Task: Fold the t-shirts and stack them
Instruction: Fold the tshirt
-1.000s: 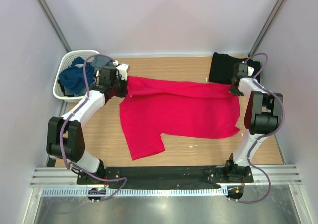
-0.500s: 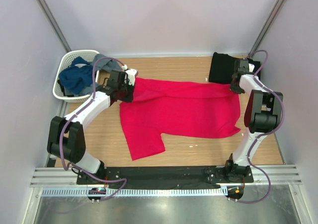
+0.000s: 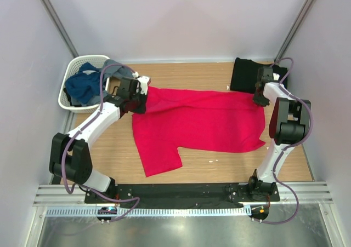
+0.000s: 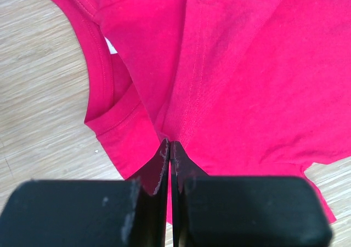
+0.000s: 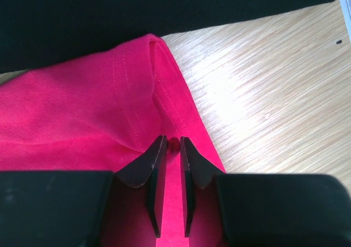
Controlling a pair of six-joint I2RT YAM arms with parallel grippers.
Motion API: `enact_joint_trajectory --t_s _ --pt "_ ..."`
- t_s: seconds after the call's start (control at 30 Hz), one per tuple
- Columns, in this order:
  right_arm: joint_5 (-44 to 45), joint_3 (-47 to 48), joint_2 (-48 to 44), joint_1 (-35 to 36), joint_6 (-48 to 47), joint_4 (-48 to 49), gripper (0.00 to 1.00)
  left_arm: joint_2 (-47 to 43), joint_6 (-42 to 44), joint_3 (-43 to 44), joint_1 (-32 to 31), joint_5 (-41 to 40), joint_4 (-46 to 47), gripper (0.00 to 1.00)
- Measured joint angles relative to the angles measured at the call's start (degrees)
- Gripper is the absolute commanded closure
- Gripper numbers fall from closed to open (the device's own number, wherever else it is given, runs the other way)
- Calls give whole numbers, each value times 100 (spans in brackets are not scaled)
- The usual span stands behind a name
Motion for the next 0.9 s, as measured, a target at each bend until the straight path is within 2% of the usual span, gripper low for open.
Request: enact_joint_trajectory --t_s 0.17,0.2,0.27,0.3,0.33,0.63,0.9 --pt "66 0 28 -28 2 -98 73 -46 -24 -2 -17 -70 -55 100" --pt "70 0 37 -42 4 -116 66 -46 -24 -2 -22 -87 -72 100" --pt "79 11 39 -70 20 -184 59 -57 -24 -7 -22 -107 -114 100" --pt "81 39 39 -76 17 -258 52 -74 -26 -17 -22 -109 -125 100" --pt "79 76 39 -85 31 -321 48 -94 -28 -31 -22 -111 -131 100" --pt "-155 660 -177 -101 13 -717 46 -133 -70 -155 -166 -129 -144 100" --pt "-804 754 -529 -92 48 -758 46 -131 -173 -264 -236 -140 -142 100"
